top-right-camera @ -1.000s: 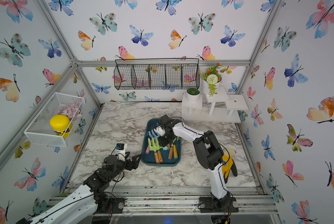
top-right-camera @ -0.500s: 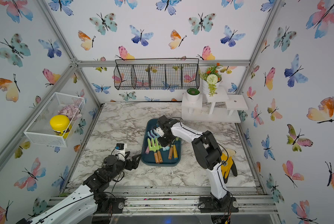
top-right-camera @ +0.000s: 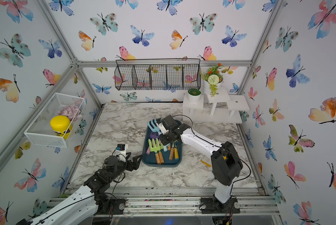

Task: Take the hand rake out of the storage box
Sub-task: Pick up the rake from the storage box, then adjust the storage box at the center of the board.

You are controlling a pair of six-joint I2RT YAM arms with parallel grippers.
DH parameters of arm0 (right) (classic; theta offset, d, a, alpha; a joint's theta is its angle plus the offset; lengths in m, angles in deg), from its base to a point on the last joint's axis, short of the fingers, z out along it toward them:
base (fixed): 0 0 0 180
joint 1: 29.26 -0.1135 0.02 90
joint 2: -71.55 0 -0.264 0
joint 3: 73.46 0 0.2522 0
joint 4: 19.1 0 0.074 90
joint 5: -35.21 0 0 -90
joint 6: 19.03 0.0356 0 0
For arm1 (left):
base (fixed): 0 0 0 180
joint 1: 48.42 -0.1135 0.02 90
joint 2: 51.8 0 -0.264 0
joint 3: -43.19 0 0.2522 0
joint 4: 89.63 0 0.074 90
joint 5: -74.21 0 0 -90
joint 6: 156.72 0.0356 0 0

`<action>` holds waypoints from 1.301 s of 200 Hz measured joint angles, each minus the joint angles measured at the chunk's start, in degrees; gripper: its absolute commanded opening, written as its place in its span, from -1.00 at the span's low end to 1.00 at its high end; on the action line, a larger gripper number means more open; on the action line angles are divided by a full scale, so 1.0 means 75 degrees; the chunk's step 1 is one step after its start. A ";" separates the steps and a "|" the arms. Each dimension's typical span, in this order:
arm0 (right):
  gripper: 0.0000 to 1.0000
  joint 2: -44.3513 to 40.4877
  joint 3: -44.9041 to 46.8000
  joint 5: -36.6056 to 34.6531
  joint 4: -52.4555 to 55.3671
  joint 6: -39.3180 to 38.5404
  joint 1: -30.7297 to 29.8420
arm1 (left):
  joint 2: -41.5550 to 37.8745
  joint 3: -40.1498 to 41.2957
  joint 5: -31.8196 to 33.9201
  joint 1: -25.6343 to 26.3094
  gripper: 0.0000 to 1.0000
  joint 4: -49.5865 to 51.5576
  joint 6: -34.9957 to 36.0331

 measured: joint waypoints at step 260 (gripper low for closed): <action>-0.47 -0.2967 0.3249 -0.2419 -0.1000 0.1402 0.1792 | -0.0329 0.0035 0.0006 0.0000 0.80 0.0006 -0.0009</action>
